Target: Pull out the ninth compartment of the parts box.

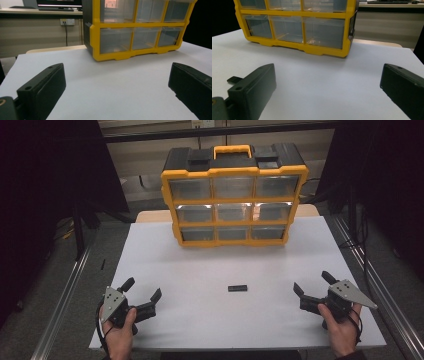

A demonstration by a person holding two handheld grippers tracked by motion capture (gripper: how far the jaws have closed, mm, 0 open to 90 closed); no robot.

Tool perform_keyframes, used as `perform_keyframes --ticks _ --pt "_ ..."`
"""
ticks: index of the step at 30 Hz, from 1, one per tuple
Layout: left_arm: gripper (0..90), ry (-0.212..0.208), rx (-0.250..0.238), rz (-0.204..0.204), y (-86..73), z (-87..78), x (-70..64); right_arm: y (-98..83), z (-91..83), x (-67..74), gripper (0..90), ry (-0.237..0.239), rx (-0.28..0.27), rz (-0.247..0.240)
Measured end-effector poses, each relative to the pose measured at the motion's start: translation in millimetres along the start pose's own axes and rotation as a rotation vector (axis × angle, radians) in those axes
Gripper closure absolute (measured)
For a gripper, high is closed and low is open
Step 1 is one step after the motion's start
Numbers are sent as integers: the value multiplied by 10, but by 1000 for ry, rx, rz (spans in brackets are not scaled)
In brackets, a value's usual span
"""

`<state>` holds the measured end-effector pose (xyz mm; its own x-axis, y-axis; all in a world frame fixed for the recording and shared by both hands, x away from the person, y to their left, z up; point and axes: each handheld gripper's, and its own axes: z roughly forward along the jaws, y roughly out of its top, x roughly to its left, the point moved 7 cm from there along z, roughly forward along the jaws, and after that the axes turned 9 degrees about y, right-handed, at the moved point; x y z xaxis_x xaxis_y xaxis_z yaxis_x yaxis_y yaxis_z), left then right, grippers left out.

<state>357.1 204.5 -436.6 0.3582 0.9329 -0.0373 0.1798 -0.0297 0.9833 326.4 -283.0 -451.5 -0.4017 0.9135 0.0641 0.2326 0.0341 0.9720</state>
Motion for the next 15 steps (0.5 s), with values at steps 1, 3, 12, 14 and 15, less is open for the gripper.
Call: perform_keyframes --ticks 1,3,12,14,15 --pt "14 -2 10 2 -13 4 -7 -2 5 -3 3 1 0 -1" --pt "14 2 11 -2 -20 11 -15 -9 10 -7 7 -1 4 1" --pt "14 -10 25 5 -34 34 -55 -46 60 -30 7 8 18 6" --pt "14 -8 24 7 -30 37 -50 -44 62 -29 6 12 14 5" --pt "14 -8 24 7 -30 37 -50 -44 62 -29 6 12 14 5"
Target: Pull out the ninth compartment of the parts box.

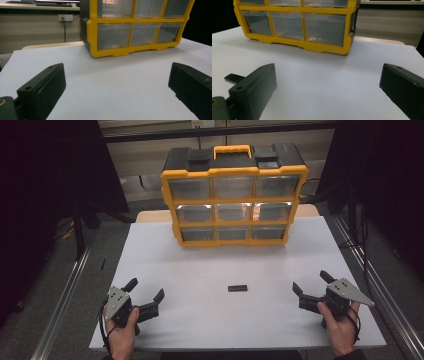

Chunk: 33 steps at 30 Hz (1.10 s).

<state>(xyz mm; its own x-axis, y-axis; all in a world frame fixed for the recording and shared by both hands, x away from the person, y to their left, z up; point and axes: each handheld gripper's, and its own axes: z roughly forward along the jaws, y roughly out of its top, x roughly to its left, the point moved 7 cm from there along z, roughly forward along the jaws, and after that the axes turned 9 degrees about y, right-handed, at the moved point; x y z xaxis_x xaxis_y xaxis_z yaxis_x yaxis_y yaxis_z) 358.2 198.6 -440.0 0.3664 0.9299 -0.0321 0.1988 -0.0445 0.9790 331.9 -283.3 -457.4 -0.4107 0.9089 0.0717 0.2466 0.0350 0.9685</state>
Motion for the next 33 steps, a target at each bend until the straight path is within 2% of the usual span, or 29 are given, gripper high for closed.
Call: perform_keyframes --ticks 4,7,12,16,18,23,24,27,33 --pt "14 11 3 -16 5 13 14 48 -11 -44 11 -17 -5 -36" --pt "14 19 10 -7 -6 23 29 23 6 -81 10 -9 -3 5" --pt "18 21 8 8 -15 12 13 29 69 -44 10 1 3 -21" --pt "16 14 6 0 -9 10 16 27 147 -31 7 8 14 -11" --pt "16 10 6 -1 -8 14 12 17 183 -34 7 1 22 -35" --pt "15 9 -1 -10 1 2 6 20 222 -21 5 8 25 -42" --pt "15 -7 -8 -14 12 -11 -13 24 236 -4 22 23 30 -25" --pt "15 -13 -13 -10 16 -14 -35 69 259 13 20 32 6 -19" --pt "15 -5 -17 -5 17 -10 -25 100 350 35 27 13 0 -58"
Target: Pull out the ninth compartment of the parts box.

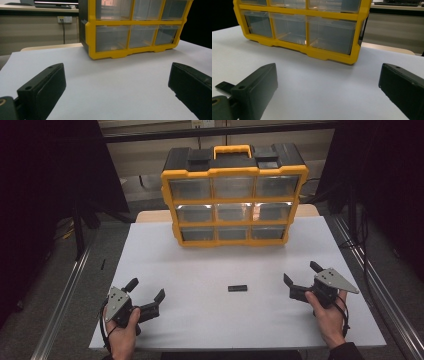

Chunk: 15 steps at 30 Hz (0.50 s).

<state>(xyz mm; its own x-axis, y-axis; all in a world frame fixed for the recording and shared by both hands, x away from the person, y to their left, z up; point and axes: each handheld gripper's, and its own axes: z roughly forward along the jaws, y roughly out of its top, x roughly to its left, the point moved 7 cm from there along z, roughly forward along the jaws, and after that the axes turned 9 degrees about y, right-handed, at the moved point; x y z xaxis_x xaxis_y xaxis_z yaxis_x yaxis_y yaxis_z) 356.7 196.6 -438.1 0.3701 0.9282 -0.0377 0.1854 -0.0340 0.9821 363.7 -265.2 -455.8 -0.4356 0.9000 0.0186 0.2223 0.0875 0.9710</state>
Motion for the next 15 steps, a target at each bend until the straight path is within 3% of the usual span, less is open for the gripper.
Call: perform_keyframes --ticks 3,12,15 --pt "15 -1 1 1 -2 3 -7 11 66 23 41 -21 0 -16" --pt "15 -4 -3 -3 1 6 -17 50 212 67 34 4 -22 -6" --pt "15 -7 1 3 -3 8 -17 55 252 72 26 3 -21 -25"
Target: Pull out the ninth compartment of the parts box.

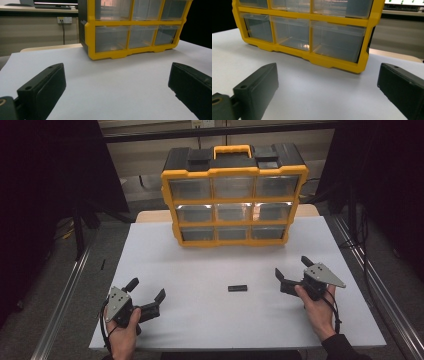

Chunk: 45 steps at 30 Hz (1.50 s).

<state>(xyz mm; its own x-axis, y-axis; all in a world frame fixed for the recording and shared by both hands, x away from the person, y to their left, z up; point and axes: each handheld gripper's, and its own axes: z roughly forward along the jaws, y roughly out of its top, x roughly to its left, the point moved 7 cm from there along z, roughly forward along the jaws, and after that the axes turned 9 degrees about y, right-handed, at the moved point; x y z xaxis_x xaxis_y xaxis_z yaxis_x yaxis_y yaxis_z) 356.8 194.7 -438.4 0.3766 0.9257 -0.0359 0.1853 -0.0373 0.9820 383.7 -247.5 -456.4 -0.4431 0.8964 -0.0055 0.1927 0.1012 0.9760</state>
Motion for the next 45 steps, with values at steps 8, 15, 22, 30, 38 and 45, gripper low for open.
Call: perform_keyframes --ticks 8,15,22,30,38,45 --pt "15 2 -6 2 4 1 -6 72 171 21 18 18 -16 -27" --pt "15 3 1 0 -9 13 -1 125 305 50 17 46 0 -57" --pt "15 1 3 3 -18 20 -12 177 442 -21 17 37 5 -80" --pt "15 -12 20 5 -38 26 -19 219 553 14 28 66 23 -128" --pt "15 -9 15 16 -30 22 -17 365 644 43 14 65 14 -229" --pt "15 -13 13 12 -24 20 -25 341 740 50 14 61 38 -301"
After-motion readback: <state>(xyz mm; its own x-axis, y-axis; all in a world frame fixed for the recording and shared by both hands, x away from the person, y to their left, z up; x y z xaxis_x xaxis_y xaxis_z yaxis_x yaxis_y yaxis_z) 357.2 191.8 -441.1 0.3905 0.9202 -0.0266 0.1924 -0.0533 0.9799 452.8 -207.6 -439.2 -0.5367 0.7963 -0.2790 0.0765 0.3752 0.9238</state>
